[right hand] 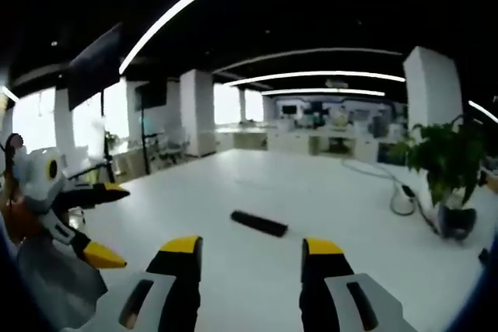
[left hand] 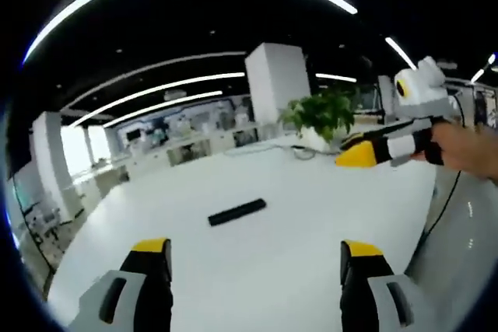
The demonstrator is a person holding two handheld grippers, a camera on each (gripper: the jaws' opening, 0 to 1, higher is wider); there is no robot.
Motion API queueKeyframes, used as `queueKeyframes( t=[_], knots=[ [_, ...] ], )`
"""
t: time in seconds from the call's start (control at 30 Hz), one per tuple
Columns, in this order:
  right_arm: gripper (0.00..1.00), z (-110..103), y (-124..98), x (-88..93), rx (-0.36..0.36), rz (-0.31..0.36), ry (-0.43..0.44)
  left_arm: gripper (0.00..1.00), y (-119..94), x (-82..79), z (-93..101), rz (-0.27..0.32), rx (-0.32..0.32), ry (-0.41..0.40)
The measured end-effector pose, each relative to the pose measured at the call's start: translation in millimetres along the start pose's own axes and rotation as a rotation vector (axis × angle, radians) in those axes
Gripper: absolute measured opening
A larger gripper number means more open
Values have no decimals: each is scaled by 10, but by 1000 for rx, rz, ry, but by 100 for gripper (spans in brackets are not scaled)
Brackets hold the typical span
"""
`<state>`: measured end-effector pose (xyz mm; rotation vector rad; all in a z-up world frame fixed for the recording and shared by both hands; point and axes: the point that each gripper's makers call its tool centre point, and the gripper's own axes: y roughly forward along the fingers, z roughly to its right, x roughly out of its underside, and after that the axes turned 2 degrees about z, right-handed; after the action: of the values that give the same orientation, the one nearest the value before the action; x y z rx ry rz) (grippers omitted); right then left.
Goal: Press the specified remote control buttons in sequence, fully releasing each button before pressing the next.
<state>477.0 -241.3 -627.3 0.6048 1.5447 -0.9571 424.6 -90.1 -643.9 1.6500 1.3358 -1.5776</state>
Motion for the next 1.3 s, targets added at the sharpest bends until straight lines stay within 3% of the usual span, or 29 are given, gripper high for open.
queueKeyframes(
  t=[0.07,0.1,0.27,0.37,0.5,0.6,0.7,0.87,0.93,0.97,1.0,1.03,1.17,1.3],
  knots=[
    [48,-17,-4,-2,2,-1,-20,84,-4,-24,-7,10,-10,93],
    [48,-39,-16,-15,6,0,-36,85,-2,27,-15,-20,-19,106],
    [48,-53,-30,-39,7,5,-47,88,3,64,-93,-24,-37,42],
    [49,-46,-50,-49,18,7,-55,100,14,102,-105,-29,-39,-21],
    [54,19,-99,-42,56,0,-82,100,-21,129,-193,-34,-68,-63],
    [58,34,-149,10,46,-20,-33,100,-40,130,-214,-29,-77,-87],
    [61,75,-200,-47,38,7,30,100,-48,145,-215,-35,-80,-94],
    [67,215,-193,34,77,-2,45,100,-38,173,-170,-50,-64,-97],
    [70,230,-112,75,70,-17,121,100,-30,183,-166,-54,-62,-92],
    [72,203,-82,41,55,-5,155,100,-30,187,-168,-56,-62,-92],
    [74,195,-43,-50,57,49,202,100,-29,193,-173,-58,-63,-97],
    [74,173,-27,-61,45,50,213,100,-29,202,-183,-61,-61,-110],
    [70,199,-21,124,76,-35,137,100,-27,336,-218,-118,-52,-234],
    [72,114,18,121,54,-33,175,100,-9,316,-282,-104,-64,-276]
  ],
)
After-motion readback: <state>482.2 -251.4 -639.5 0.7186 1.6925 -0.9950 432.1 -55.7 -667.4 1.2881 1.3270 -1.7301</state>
